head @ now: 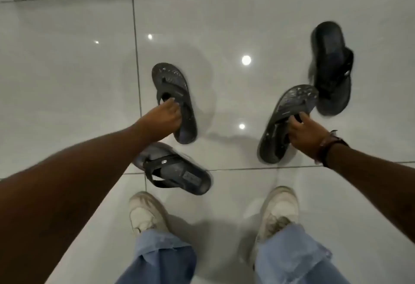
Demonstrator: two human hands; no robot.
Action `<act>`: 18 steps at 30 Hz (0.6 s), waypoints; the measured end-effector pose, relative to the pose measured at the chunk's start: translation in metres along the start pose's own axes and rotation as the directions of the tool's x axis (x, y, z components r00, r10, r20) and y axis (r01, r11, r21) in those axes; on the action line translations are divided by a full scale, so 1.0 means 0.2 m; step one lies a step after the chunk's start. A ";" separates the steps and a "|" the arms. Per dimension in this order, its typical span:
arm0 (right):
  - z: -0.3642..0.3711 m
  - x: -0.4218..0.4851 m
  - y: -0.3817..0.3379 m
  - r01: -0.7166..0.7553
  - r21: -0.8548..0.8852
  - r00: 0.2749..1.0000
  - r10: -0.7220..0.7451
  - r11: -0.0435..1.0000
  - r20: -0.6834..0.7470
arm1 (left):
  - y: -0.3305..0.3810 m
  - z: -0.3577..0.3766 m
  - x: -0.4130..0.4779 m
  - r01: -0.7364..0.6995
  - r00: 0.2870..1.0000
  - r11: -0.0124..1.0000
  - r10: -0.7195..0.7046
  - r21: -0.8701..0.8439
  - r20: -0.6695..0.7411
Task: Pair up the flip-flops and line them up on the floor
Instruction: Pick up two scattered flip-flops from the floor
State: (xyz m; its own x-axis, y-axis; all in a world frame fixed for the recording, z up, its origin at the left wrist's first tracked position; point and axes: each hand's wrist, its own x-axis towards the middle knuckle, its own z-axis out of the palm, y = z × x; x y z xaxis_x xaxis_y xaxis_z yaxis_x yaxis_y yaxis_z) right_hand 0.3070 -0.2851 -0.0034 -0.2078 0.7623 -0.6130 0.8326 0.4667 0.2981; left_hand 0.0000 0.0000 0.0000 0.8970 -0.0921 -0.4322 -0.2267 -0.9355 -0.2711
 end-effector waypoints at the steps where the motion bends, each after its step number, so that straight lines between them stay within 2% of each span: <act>1: 0.01 0.02 0.02 -0.016 0.002 1.000 0.016 1.000 0.014 | -0.01 0.03 0.02 0.022 0.999 0.999 -0.023 0.025 0.048; 4: 0.02 0.05 0.05 0.000 -0.125 0.994 0.013 0.992 0.109 | -0.06 0.05 0.05 0.055 0.986 0.998 -0.054 0.001 0.158; 6: 0.04 0.05 0.03 0.038 -0.156 0.988 -0.013 0.987 0.157 | -0.07 0.06 0.07 -0.002 0.981 1.000 0.004 -0.009 0.195; 8: 0.05 0.06 0.04 0.059 -0.121 0.970 -0.028 0.991 0.243 | -0.06 0.08 0.08 0.057 0.980 0.998 -0.049 -0.038 0.194; 10: 0.00 0.05 0.06 -0.017 -0.048 0.981 0.026 0.999 0.195 | -0.09 0.06 0.10 0.218 0.971 0.967 -0.202 -0.134 0.124; 12: -0.06 0.05 0.03 -0.125 0.164 0.992 0.126 0.979 0.003 | -0.09 0.05 0.10 0.334 0.942 0.891 -0.302 -0.306 0.148; 14: -0.19 0.10 -0.02 -0.206 0.369 0.967 0.247 0.906 -0.067 | -0.11 0.02 0.10 0.445 0.893 0.826 -0.379 -0.347 0.243; 15: -0.27 0.15 -0.04 -0.231 0.440 0.960 0.276 0.868 -0.041 | -0.12 -0.01 0.09 0.512 0.853 0.777 -0.409 -0.367 0.325; 16: -0.35 0.22 -0.06 -0.265 0.517 0.956 0.290 0.814 0.033 | -0.13 -0.05 0.08 0.638 0.768 0.624 -0.475 -0.452 0.430; 18: -0.51 0.37 -0.10 -0.390 0.659 0.912 0.369 0.643 0.179 | -0.16 -0.10 0.09 0.789 0.580 0.296 -0.647 -0.538 0.495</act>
State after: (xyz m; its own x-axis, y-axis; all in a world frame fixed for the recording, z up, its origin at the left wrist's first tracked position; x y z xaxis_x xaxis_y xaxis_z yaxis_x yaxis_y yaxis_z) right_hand 0.2235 -0.1917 0.0194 0.2097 0.7871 -0.5801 0.9548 -0.2927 -0.0520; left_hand 0.0311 0.0205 0.0181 0.4794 0.7209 -0.5005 0.8448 -0.5335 0.0409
